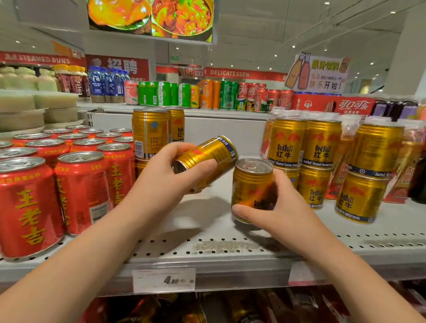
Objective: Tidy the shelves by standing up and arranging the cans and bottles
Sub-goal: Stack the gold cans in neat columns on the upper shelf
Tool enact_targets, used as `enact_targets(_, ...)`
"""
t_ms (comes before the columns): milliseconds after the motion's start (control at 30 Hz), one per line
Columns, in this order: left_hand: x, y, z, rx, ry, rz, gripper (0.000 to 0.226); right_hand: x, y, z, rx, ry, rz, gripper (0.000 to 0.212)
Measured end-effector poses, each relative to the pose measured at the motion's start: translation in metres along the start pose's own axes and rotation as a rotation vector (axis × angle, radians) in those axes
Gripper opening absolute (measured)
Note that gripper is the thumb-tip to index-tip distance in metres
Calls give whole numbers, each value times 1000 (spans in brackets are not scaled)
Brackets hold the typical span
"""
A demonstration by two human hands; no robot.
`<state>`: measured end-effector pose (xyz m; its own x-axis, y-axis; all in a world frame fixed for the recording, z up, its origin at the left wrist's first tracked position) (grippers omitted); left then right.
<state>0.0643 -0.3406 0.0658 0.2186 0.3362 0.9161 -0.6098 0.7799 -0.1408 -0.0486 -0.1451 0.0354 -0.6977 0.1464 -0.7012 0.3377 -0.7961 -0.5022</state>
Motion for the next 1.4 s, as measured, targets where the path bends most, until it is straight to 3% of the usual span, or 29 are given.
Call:
enact_targets(167,4,24,6,-30,-47,-74,56,15,-5,1,-30,6,-11,62)
enact_targets(400,35,25,20,96,87,140,78,19,-1,-1,-95,-11,39,68)
enact_targets(767,73,57,38,-35,173,242,73,21,4,-5,-51,1,-81,67)
enact_targets(933,66,65,45,-169,116,264,94,22,4,-2,44,-10,-264,82)
enact_targets(1100,58,72,41,-192,90,264,87,23,2,-5,103,-28,-283,91)
enact_targets(1233,44,72,34,-271,71,406,76,23,0,-10,182,-37,-257,82)
enact_targets(1400,32,72,38,-287,40,355,72,23,-3,-13,243,-30,-290,74)
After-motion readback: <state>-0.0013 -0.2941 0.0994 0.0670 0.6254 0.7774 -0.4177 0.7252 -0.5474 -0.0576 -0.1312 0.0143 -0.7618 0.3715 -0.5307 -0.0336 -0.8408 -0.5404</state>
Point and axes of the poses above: each hand's wrist, its own z-axis towards the middle knuckle, its own y-axis out of the palm, x = y × z, the point moved 3 cm from there along z, towards the middle knuckle, and after that the axes turned 6 degrees about -y, right-handed, at the moved point
